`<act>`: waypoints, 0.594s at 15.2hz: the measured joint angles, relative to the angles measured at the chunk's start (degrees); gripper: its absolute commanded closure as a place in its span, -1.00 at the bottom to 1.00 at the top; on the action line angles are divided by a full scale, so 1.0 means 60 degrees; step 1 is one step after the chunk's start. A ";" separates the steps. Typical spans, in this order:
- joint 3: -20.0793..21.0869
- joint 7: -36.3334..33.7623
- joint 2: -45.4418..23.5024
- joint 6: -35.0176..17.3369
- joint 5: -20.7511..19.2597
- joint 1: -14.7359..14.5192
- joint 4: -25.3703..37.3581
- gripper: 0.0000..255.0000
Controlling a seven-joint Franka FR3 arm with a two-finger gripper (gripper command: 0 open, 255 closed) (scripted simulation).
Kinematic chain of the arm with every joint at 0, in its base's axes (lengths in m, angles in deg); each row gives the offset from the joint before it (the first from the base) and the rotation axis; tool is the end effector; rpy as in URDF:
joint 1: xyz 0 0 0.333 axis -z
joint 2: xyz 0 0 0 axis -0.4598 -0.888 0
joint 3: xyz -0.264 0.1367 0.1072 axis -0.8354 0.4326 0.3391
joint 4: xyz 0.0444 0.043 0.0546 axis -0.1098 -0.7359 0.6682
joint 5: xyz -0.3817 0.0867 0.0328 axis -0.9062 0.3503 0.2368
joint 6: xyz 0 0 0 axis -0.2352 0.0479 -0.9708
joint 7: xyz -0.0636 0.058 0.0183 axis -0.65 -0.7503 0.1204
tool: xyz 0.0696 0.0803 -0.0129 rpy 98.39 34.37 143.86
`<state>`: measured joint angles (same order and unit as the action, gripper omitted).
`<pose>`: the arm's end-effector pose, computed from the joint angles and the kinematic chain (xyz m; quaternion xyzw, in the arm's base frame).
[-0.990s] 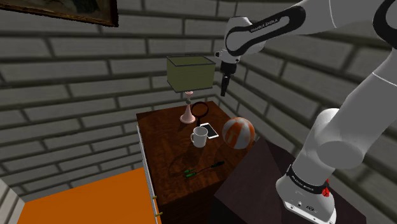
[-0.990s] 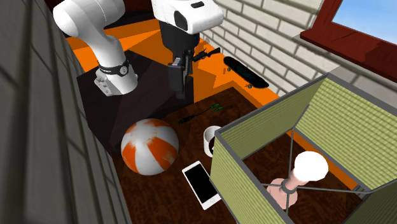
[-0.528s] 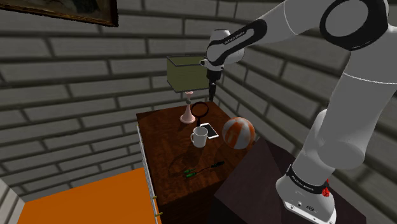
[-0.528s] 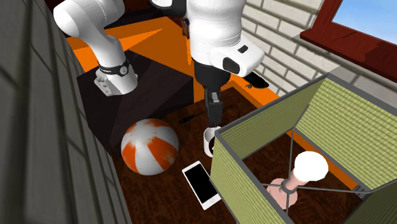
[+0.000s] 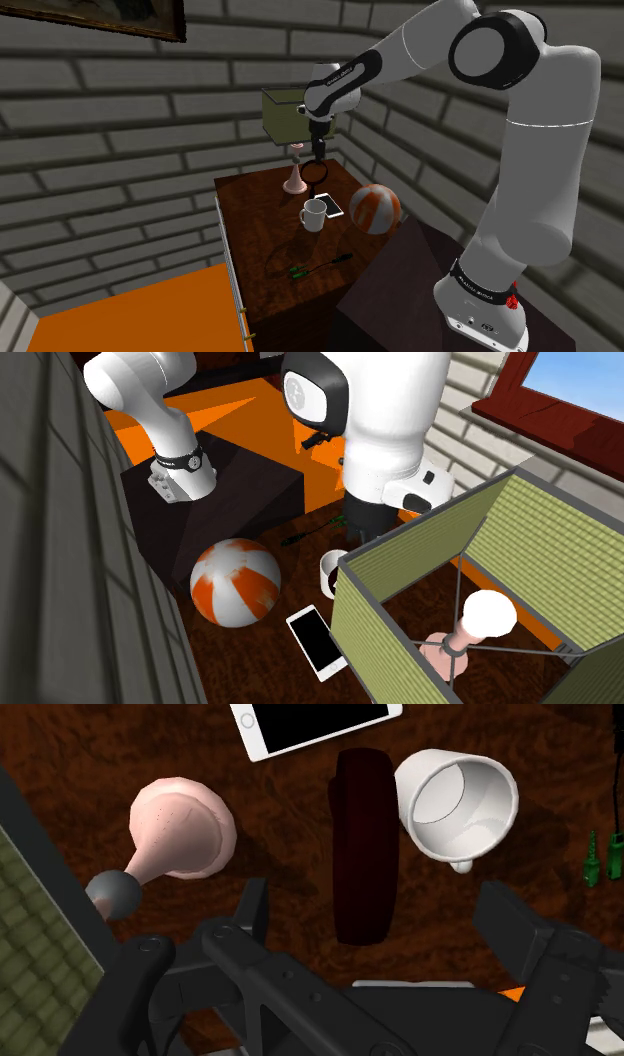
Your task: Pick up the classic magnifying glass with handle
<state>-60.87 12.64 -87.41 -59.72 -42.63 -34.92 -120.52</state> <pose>0.6051 -0.0757 0.3305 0.9132 0.4075 0.0050 0.0004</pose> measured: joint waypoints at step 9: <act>0.0081 0.0139 -0.0412 -0.0591 0.0170 0.0049 -0.0171 1.00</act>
<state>-60.38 13.47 -89.88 -63.26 -41.61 -34.63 -121.55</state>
